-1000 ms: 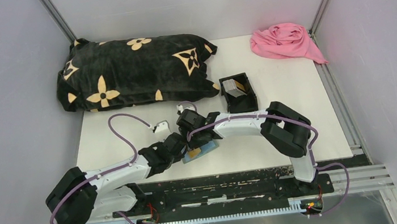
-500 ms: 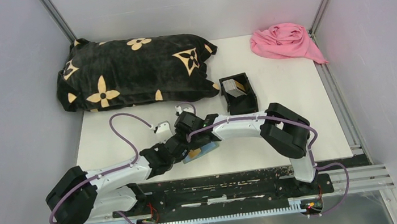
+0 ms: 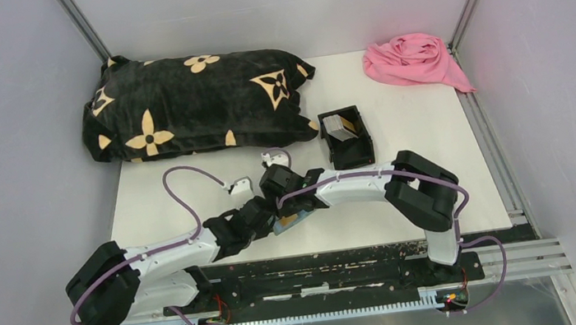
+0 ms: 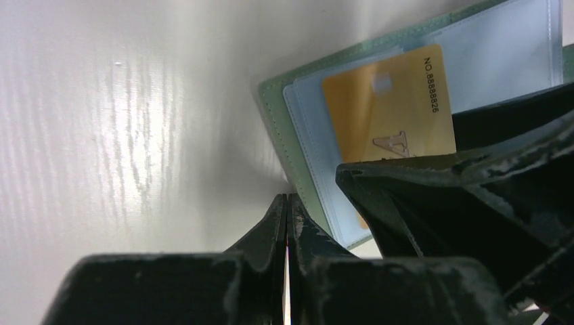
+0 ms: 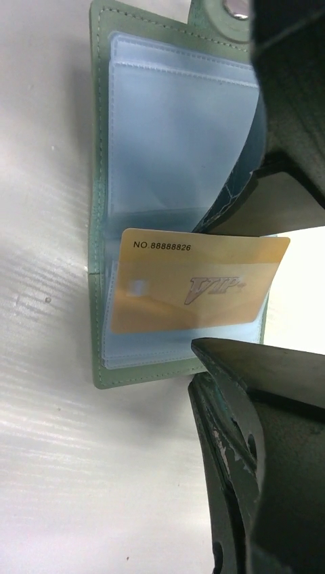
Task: Put the credit cards into the card holder
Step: Insert the credit card into the card holder.
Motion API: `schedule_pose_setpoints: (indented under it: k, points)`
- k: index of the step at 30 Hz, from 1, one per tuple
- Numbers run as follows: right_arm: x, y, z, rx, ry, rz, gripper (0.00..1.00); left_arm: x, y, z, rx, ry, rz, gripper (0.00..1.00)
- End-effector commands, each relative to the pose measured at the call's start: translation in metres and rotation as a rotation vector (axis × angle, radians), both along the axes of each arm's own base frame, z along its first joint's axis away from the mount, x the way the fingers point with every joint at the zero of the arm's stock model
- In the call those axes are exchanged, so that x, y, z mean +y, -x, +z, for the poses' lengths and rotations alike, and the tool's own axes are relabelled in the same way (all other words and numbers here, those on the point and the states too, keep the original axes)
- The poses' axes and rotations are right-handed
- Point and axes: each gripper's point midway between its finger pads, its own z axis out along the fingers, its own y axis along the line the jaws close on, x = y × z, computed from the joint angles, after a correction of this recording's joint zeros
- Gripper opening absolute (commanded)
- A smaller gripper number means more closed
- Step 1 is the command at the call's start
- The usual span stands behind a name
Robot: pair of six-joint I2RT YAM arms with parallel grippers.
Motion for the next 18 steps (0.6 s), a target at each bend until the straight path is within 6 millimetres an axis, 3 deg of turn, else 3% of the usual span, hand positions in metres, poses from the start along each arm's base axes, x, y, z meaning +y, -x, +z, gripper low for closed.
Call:
schedule_pose_setpoints:
  k: [1,9,18]
  points:
    - [-0.015,-0.01,0.006,-0.043,-0.004,-0.04,0.6,-0.007,0.013,-0.006,0.047,0.038,-0.031,0.03]
    - [-0.016,-0.013,0.014,-0.05,-0.08,-0.054,0.59,-0.003,0.01,-0.005,0.031,0.043,-0.006,0.03]
    - [-0.018,-0.016,0.036,-0.122,-0.166,-0.043,0.6,-0.004,0.008,-0.005,0.02,0.063,0.017,0.03]
